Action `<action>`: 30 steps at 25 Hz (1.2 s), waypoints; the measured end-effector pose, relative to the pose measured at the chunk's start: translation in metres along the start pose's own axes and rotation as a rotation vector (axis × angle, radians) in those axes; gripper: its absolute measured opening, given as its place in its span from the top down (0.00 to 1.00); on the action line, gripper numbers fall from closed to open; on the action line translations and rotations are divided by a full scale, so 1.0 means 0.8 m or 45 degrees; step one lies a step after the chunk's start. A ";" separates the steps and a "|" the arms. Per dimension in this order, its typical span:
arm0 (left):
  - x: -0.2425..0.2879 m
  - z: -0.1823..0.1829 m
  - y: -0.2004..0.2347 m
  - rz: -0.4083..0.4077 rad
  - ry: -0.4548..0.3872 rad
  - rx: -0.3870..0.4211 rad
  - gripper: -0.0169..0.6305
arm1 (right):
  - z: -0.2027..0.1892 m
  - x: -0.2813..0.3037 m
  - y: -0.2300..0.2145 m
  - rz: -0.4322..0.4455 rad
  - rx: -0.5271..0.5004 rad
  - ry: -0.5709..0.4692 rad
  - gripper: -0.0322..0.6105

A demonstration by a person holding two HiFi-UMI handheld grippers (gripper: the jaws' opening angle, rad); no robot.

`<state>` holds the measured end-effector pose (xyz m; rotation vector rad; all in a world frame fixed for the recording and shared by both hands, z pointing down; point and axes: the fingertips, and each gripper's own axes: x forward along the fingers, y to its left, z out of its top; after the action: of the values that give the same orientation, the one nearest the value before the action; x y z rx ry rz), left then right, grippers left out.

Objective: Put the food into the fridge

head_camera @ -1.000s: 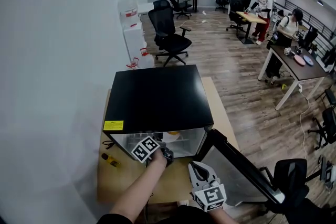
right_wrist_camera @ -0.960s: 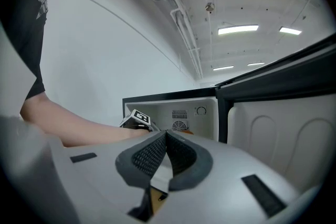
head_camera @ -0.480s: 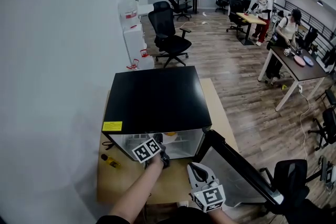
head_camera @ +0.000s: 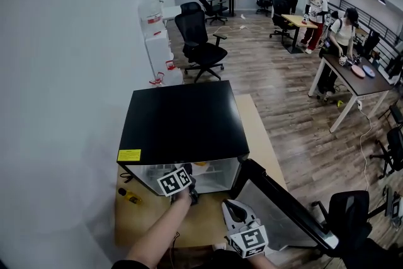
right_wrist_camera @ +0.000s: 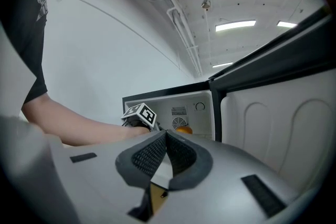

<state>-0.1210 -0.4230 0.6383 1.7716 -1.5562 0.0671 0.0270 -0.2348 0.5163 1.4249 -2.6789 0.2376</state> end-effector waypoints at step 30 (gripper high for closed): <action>0.019 0.007 0.014 0.213 0.018 0.418 0.61 | -0.010 0.022 -0.023 0.037 0.050 0.016 0.86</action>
<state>-0.1291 -0.4385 0.6479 1.8757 -1.7583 0.4375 0.0327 -0.2575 0.5286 1.3911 -2.7009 0.3021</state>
